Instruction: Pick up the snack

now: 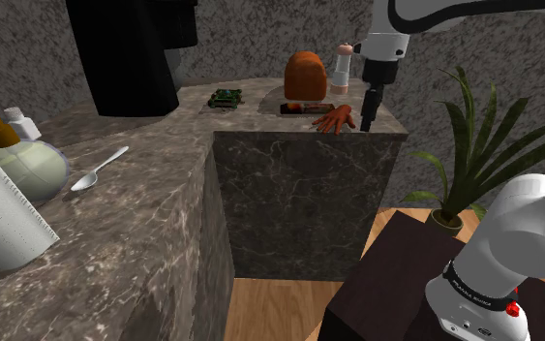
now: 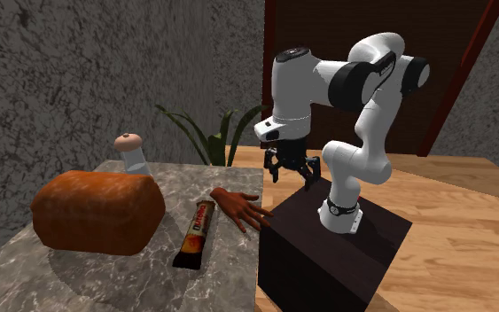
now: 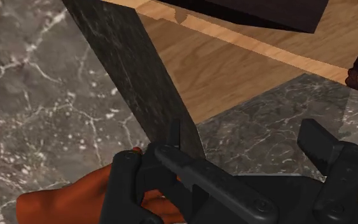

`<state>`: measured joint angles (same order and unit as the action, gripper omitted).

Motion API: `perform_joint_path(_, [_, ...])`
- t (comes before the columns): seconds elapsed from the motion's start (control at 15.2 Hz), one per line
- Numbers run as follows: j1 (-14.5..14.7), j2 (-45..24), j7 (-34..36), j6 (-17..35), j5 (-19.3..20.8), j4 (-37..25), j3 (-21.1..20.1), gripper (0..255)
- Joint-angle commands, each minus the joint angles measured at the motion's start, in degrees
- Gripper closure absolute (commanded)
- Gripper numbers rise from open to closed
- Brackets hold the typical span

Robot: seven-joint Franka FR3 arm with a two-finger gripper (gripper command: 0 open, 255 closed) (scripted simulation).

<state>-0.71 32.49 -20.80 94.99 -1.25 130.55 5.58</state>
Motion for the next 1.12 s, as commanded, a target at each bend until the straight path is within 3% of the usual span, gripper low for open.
perform_joint_path(0.0, [0.28, -4.48, -3.12, 1.57, 0.59, -3.01, 1.30, 0])
perform_joint_path(0.59, [1.18, -24.44, -16.32, 3.46, 0.12, -21.50, 5.60, 0])
perform_joint_path(1.06, [0.22, -41.23, -25.68, 0.66, -2.55, -41.32, 6.76, 0])
